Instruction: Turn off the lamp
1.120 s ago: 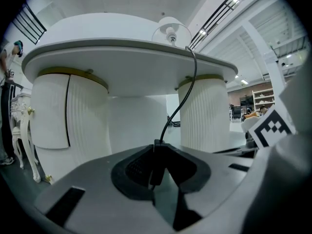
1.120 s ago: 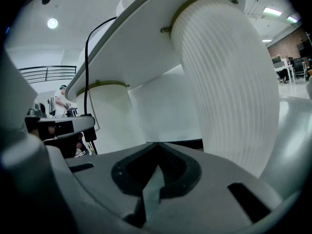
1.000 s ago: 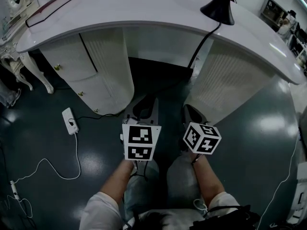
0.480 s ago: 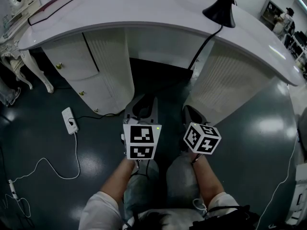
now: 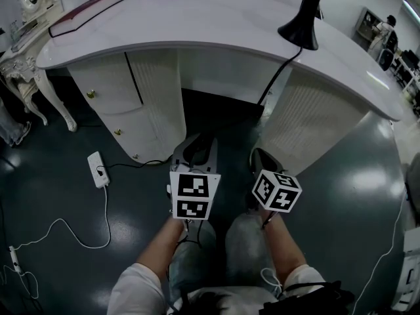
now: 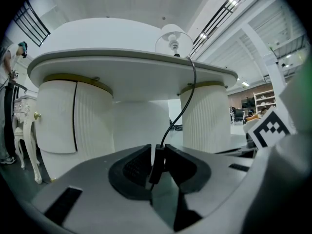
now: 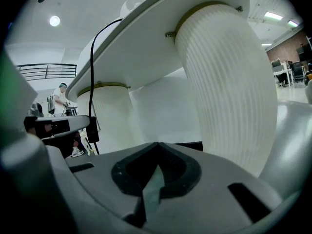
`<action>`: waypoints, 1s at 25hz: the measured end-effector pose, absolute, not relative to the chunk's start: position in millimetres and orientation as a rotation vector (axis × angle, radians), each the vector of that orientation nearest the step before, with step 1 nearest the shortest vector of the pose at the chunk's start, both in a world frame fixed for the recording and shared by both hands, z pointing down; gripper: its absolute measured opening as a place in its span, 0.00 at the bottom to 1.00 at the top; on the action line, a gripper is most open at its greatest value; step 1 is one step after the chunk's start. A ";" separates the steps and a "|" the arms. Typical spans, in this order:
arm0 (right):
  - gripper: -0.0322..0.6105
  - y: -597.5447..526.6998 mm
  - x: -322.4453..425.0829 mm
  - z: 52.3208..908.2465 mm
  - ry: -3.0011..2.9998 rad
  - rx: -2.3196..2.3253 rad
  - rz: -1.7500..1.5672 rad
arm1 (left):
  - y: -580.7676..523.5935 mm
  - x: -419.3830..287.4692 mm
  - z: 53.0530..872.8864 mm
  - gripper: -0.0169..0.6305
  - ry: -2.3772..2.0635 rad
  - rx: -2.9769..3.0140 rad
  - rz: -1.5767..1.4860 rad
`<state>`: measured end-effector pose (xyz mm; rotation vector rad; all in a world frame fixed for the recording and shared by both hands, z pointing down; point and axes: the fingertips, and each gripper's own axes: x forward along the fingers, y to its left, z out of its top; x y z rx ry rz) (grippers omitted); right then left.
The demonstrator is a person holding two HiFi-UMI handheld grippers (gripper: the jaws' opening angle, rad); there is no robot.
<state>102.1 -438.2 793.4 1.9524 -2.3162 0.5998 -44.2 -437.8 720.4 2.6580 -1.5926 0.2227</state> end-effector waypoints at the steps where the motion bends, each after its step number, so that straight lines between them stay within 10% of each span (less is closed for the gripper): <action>1: 0.05 -437.4 101.2 792.1 -2.316 1.953 0.596 | -436.6 -45.0 718.7 0.15 -1.592 2.661 0.220; 25: 0.05 -415.1 95.1 803.4 -2.275 1.937 0.606 | -386.0 -40.2 761.3 0.04 -1.453 2.603 0.195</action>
